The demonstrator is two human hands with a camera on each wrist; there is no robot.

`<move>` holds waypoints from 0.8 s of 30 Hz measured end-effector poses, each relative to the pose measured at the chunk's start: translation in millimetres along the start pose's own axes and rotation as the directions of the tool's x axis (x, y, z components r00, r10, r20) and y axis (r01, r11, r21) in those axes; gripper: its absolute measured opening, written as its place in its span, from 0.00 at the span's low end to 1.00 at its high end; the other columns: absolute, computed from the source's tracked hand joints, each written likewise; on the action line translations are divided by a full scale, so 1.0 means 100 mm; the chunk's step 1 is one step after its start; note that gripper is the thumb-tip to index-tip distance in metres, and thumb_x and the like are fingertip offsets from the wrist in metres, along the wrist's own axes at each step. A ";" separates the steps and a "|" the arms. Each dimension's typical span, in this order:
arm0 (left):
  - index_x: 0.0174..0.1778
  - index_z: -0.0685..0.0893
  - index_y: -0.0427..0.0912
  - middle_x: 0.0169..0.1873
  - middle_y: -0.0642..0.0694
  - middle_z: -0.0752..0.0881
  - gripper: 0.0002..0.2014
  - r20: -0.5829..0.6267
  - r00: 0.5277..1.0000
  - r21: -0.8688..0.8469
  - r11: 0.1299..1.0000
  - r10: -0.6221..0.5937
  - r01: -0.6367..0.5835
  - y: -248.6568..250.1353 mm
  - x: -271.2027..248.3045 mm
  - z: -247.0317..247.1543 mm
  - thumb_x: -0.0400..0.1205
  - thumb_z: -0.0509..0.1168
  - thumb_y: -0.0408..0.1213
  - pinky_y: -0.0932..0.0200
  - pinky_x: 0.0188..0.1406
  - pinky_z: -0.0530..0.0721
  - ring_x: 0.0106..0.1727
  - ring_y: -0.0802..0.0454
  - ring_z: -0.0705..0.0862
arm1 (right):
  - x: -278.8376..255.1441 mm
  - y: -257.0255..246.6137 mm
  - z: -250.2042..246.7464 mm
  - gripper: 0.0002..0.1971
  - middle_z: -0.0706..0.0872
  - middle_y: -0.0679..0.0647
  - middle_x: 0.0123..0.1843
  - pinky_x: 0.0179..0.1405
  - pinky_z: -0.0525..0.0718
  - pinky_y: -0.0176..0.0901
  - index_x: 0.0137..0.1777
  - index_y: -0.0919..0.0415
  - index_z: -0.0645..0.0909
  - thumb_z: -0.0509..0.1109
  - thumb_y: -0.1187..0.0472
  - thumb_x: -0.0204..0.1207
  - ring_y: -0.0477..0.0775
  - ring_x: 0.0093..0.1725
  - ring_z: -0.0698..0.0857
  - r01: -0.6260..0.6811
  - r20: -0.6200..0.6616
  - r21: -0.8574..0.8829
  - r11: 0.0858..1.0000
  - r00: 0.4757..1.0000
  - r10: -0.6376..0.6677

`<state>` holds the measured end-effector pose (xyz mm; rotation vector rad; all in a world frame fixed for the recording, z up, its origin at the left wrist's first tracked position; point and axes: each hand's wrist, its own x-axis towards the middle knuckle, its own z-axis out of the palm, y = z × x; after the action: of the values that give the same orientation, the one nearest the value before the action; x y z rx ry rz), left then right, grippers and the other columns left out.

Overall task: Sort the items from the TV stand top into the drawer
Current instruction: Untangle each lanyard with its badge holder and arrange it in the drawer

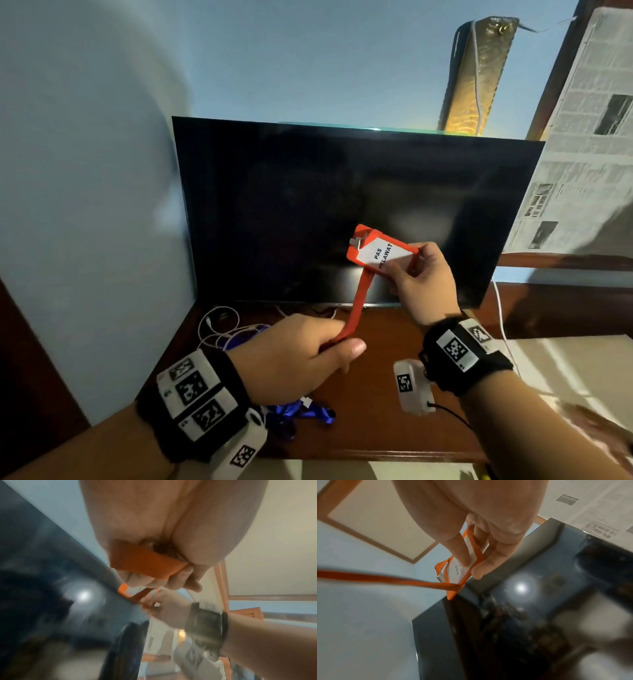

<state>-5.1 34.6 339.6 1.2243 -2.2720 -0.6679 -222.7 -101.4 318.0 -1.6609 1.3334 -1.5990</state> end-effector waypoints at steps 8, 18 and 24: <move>0.41 0.87 0.54 0.33 0.53 0.87 0.18 -0.297 0.950 0.350 0.937 0.099 0.012 0.15 0.25 -0.68 0.89 0.58 0.58 0.57 0.33 0.81 0.32 0.58 0.83 | -0.42 0.26 0.14 0.12 0.90 0.44 0.42 0.42 0.86 0.41 0.52 0.46 0.81 0.77 0.64 0.80 0.42 0.40 0.89 0.158 0.535 -0.143 0.977 0.843 -0.058; 0.40 0.92 0.44 0.38 0.44 0.93 0.14 -0.180 0.941 0.018 0.956 -0.286 0.294 -0.98 0.55 -0.71 0.80 0.76 0.52 0.41 0.49 0.89 0.38 0.49 0.89 | -0.55 -0.30 0.11 0.14 0.87 0.68 0.39 0.36 0.89 0.47 0.51 0.76 0.76 0.78 0.77 0.71 0.59 0.37 0.88 -0.053 0.557 0.437 0.898 0.800 -0.224; 0.47 0.93 0.56 0.32 0.54 0.88 0.16 -0.012 0.942 -0.351 0.883 -0.336 0.311 -0.86 0.16 0.14 0.81 0.68 0.62 0.50 0.49 0.84 0.36 0.57 0.83 | -0.44 -0.21 0.16 0.11 0.91 0.62 0.48 0.42 0.90 0.43 0.52 0.65 0.80 0.78 0.73 0.76 0.53 0.46 0.92 -0.030 0.322 0.389 0.921 0.941 -0.106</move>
<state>32.3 -17.9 278.4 1.4328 -1.8025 -1.0743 -194.6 -59.5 311.6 -1.6219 0.7550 -1.4039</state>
